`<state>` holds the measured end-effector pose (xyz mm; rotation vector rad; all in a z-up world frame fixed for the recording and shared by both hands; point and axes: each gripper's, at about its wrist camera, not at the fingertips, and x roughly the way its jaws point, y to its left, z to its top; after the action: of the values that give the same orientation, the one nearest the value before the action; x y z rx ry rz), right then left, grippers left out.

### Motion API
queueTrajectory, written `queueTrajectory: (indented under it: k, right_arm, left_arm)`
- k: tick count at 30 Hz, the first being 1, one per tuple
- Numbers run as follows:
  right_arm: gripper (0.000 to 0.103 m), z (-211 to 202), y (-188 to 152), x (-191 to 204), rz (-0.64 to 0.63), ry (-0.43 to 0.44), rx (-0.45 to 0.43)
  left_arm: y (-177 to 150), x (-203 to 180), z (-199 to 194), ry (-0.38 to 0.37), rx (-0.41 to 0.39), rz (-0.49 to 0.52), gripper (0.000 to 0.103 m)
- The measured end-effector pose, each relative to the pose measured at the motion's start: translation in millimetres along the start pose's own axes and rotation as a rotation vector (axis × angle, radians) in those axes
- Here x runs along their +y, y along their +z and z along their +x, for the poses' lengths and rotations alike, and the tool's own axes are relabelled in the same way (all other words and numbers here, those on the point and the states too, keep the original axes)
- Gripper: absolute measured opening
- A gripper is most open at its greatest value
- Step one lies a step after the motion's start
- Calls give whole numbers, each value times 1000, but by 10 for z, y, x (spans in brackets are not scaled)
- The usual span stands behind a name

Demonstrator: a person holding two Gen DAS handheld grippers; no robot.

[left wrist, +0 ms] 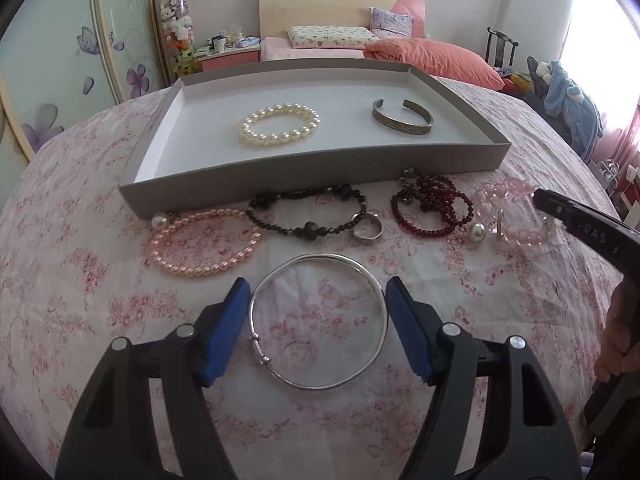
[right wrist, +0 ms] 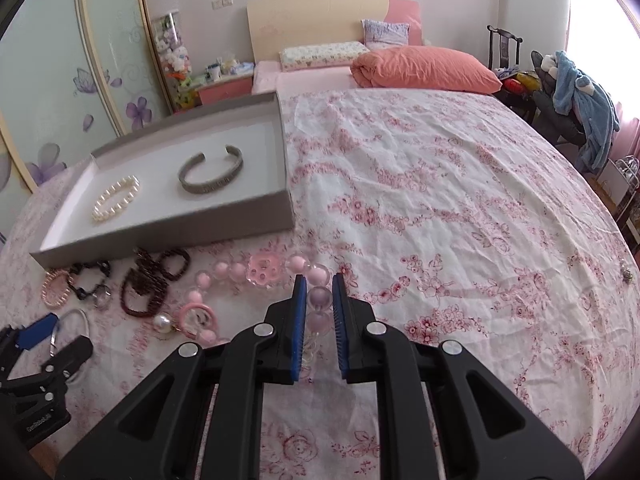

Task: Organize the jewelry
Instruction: 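Grasp and lift the thin silver bangle with the left gripper, then carry the bangle and pink bracelet into the tray and open both grippers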

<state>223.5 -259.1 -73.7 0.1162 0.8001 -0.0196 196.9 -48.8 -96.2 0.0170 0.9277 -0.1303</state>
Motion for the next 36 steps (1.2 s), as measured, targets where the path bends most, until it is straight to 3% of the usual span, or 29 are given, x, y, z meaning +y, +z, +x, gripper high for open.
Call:
queueTrajectory:
  k: [6, 13, 23, 36]
  right_arm:
    - [14, -329, 56, 129, 0, 98, -109]
    - [14, -534, 86, 361, -31, 188, -174]
    - [14, -655, 56, 491, -51, 230, -207]
    - [14, -864, 186, 697, -97, 240, -318]
  left_arm:
    - [-41, 169, -174, 15, -45, -36, 68]
    - [-60, 324, -557, 85, -207, -62, 68]
    - [-15, 358, -970, 190, -412, -46, 68]
    - [143, 344, -1056, 219, -447, -32, 68]
